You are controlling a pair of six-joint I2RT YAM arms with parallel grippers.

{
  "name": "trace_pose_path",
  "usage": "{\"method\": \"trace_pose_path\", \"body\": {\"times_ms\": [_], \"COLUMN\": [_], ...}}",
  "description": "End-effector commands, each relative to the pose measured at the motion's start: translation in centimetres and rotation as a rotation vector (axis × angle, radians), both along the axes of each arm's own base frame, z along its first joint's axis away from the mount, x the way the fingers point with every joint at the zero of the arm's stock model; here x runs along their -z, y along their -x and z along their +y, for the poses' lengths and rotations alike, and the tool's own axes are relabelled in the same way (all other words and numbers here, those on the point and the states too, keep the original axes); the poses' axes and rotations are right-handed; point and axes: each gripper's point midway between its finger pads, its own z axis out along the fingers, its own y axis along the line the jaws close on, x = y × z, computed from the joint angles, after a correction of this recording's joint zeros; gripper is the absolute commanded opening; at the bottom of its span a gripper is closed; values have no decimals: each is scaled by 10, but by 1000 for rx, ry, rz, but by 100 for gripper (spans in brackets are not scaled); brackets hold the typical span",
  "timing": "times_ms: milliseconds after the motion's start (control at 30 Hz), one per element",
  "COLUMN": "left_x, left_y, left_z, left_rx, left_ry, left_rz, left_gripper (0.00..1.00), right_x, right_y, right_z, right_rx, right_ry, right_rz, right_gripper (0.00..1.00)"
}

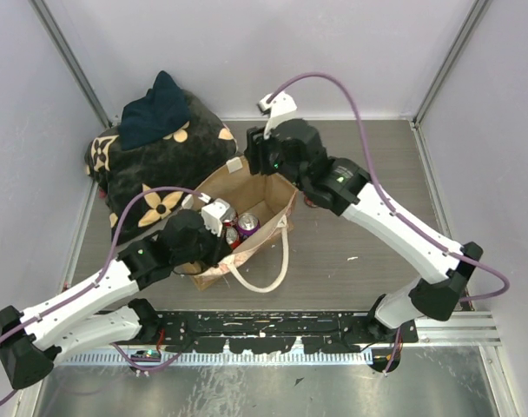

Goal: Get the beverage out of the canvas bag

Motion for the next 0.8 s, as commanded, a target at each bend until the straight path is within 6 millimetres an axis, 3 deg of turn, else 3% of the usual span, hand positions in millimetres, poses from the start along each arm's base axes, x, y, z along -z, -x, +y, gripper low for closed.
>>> {"method": "trace_pose_path", "body": {"times_ms": [0,233,433,767], "left_x": [-21,-46,-24,-4], "left_y": [2,8,21,45], "left_z": [9,3,-6,-14], "left_rx": [-39,-21,11,91], "left_ry": [19,130,165,142], "left_rz": [-18,-40,43,90], "left_gripper": [9,9,8,6], "right_x": [49,103,144,187], "right_y": [16,28,39,48], "right_z": [19,18,13,16], "right_rx": [-60,-68,-78,-114], "right_ry": [86,137,179,249], "right_rz": [102,210,283,313], "right_gripper": [53,53,62,88]}}
